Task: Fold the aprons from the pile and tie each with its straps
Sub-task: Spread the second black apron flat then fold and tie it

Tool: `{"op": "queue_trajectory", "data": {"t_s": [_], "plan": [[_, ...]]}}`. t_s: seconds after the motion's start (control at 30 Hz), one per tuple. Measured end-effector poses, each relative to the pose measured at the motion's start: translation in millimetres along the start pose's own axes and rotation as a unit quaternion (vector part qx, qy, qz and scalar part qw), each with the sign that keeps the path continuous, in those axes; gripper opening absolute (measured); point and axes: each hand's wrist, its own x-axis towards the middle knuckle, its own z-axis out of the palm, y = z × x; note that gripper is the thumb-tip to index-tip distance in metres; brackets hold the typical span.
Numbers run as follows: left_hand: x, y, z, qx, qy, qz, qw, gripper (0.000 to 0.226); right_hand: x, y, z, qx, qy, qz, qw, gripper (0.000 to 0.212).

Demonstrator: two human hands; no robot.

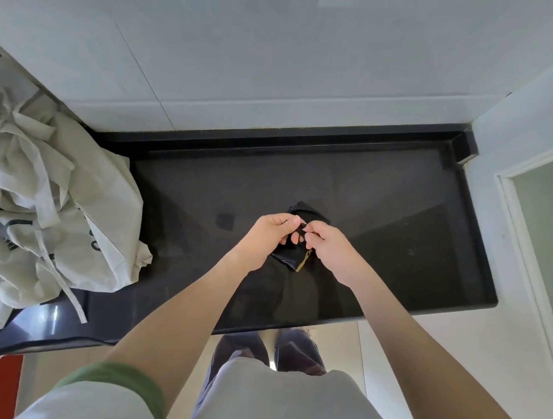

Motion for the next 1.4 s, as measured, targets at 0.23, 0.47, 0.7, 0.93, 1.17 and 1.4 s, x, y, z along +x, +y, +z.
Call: {"op": "queue_trajectory", "data": {"t_s": [0.23,0.47,0.7,0.93,1.17,1.4], "plan": [[-4,6,-8,0.017,-0.064,0.005,0.998,0.025,10,0,5,0.013,-0.006,0.055,0.998,0.017],[-13,10,-5,0.130,-0.038,0.058,0.989,0.015,16,4,7,-0.023,-0.011,0.068,0.997,0.026],[-21,8,12,0.315,0.090,0.091,0.940,0.016,14,-3,6,0.001,-0.004,0.088,0.996,0.016],[-29,-1,29,0.346,0.158,0.107,0.918,0.023,7,-6,3,0.012,-0.032,0.063,0.997,0.014],[-30,-12,32,0.352,0.197,0.124,0.906,0.024,4,1,-2,0.019,-0.062,0.016,0.998,0.020],[-33,-18,30,0.429,0.232,0.165,0.857,0.024,6,5,0,0.029,-0.062,0.005,0.998,0.021]]}}
